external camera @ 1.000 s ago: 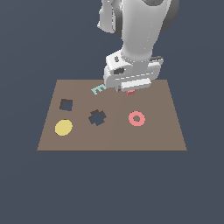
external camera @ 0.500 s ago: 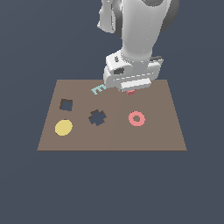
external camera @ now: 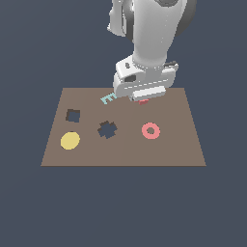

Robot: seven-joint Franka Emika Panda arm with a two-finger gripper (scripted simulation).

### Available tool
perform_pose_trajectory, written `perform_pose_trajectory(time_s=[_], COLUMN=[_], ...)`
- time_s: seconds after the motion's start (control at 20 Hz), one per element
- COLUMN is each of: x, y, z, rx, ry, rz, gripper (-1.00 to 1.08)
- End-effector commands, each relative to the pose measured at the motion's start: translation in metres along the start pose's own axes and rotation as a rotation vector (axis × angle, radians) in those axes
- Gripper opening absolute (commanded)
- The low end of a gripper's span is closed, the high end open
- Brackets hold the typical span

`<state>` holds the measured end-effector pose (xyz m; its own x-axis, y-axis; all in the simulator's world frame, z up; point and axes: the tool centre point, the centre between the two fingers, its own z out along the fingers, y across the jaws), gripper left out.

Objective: Insert a designated object into the corresponding slot on a board.

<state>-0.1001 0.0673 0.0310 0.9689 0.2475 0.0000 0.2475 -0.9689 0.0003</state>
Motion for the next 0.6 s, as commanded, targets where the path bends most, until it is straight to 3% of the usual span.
perform_pose_trajectory(time_s=[0.0, 0.55], x=[-0.001, -0.007], y=[0.003, 0.025], z=[0.0, -0.001], rx=[0.0, 0.0], ry=[0.0, 0.0], rz=[-0.022, -0.221], gripper=[-1.0, -1.0])
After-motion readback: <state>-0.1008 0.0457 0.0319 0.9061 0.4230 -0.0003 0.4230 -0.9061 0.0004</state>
